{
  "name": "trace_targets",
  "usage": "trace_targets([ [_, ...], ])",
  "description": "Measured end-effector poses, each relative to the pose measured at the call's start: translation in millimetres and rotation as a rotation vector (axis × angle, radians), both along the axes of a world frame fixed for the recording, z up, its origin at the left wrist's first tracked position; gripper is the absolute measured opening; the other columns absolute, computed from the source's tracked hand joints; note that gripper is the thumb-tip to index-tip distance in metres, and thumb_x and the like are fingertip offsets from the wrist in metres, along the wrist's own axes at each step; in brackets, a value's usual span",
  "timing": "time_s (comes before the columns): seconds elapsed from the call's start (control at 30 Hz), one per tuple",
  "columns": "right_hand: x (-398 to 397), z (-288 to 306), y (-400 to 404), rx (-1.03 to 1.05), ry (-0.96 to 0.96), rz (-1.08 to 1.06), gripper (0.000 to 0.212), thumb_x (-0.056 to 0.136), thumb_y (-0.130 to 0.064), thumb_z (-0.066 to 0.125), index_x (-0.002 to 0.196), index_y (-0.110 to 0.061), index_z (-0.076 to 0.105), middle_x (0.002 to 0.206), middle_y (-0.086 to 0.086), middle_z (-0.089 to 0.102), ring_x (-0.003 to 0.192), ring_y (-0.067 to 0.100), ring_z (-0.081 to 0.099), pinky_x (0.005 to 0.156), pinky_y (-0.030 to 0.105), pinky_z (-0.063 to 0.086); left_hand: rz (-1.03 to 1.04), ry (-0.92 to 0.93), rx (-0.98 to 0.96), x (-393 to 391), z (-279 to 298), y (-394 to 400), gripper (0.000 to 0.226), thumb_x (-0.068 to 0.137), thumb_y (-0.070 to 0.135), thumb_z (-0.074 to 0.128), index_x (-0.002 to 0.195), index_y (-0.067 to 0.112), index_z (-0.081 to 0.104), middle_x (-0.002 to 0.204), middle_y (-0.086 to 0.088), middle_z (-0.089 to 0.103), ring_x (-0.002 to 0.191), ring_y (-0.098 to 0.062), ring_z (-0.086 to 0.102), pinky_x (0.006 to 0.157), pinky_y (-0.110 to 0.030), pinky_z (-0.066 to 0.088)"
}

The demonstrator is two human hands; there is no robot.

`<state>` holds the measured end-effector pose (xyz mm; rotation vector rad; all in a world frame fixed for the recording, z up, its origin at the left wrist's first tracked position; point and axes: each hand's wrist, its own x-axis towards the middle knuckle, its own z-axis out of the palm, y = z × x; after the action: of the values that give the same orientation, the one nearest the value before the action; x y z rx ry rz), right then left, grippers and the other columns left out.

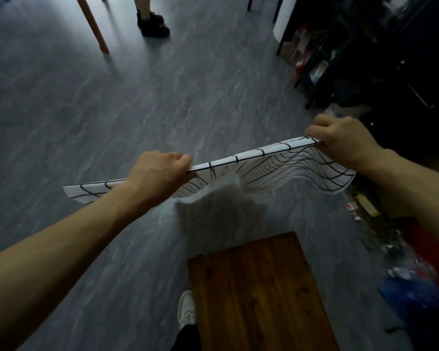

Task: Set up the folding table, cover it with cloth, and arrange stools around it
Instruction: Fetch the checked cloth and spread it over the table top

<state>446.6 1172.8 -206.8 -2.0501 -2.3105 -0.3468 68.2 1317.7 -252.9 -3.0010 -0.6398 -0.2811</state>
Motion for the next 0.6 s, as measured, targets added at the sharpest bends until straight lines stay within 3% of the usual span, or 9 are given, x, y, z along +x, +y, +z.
trace_targets([
  [0.07, 11.7, -3.6, -38.1, 0.001, 0.009, 0.032, 0.021, 0.08, -0.02, 0.051, 0.083, -0.006, 0.067, 0.08, 0.015, 0.057, 0.047, 0.037, 0.056, 0.042, 0.034, 0.043, -0.015, 0.032, 0.001, 9.5, -0.6, -35.5, 0.032, 0.09, 0.04, 0.061, 0.081, 0.011, 0.053, 0.063, -0.006, 0.054, 0.041, -0.029, 0.047, 0.043, -0.025, 0.025],
  [0.13, 19.2, -10.3, -83.8, 0.014, 0.018, 0.033, 0.023, 0.08, -0.021, 0.046, 0.082, -0.008, 0.065, 0.08, 0.014, 0.055, 0.048, 0.038, 0.057, 0.041, 0.036, 0.046, -0.023, 0.048, -0.007, 14.6, -0.6, -78.1, 0.031, 0.087, 0.036, 0.07, 0.08, 0.012, 0.053, 0.062, -0.006, 0.055, 0.041, -0.029, 0.048, 0.043, -0.025, 0.025],
  [0.3, 20.7, -30.6, -205.4, 0.008, 0.056, 0.039, 0.001, 0.079, -0.008, 0.065, 0.079, -0.009, 0.064, 0.077, 0.012, 0.055, 0.045, 0.036, 0.055, 0.038, 0.032, 0.04, -0.002, 0.075, -0.013, 10.7, 0.0, -202.4, 0.034, 0.079, 0.033, 0.08, 0.082, 0.011, 0.054, 0.065, -0.006, 0.058, 0.042, -0.029, 0.051, 0.037, -0.027, 0.032],
  [0.37, 18.7, -41.5, -246.3, -0.016, 0.095, 0.076, 0.008, 0.08, -0.016, 0.062, 0.076, -0.009, 0.062, 0.075, 0.011, 0.054, 0.044, 0.035, 0.054, 0.037, 0.031, 0.037, 0.002, 0.091, -0.013, 5.2, -4.3, -248.1, 0.035, 0.076, 0.033, 0.083, 0.08, 0.012, 0.056, 0.064, -0.005, 0.058, 0.042, -0.027, 0.052, 0.038, -0.025, 0.029],
  [0.47, 14.7, -57.3, -295.4, -0.09, 0.122, 0.098, 0.021, 0.069, -0.012, 0.082, 0.073, -0.01, 0.062, 0.073, 0.01, 0.055, 0.044, 0.034, 0.056, 0.036, 0.032, 0.039, 0.022, 0.101, -0.013, -2.9, -17.1, -301.8, 0.036, 0.079, 0.037, 0.079, 0.077, 0.015, 0.051, 0.062, -0.003, 0.056, 0.044, -0.027, 0.055, 0.042, -0.025, 0.025],
  [0.6, 5.5, -72.6, -340.8, -0.131, 0.157, 0.11, 0.031, 0.059, -0.011, 0.09, 0.071, -0.01, 0.061, 0.07, 0.008, 0.055, 0.042, 0.032, 0.055, 0.035, 0.028, 0.037, 0.079, 0.104, -0.058, -12.6, -41.8, -352.7, 0.035, 0.082, 0.035, 0.075, 0.079, 0.016, 0.046, 0.062, -0.003, 0.055, 0.046, -0.028, 0.055, 0.039, -0.028, 0.033],
])
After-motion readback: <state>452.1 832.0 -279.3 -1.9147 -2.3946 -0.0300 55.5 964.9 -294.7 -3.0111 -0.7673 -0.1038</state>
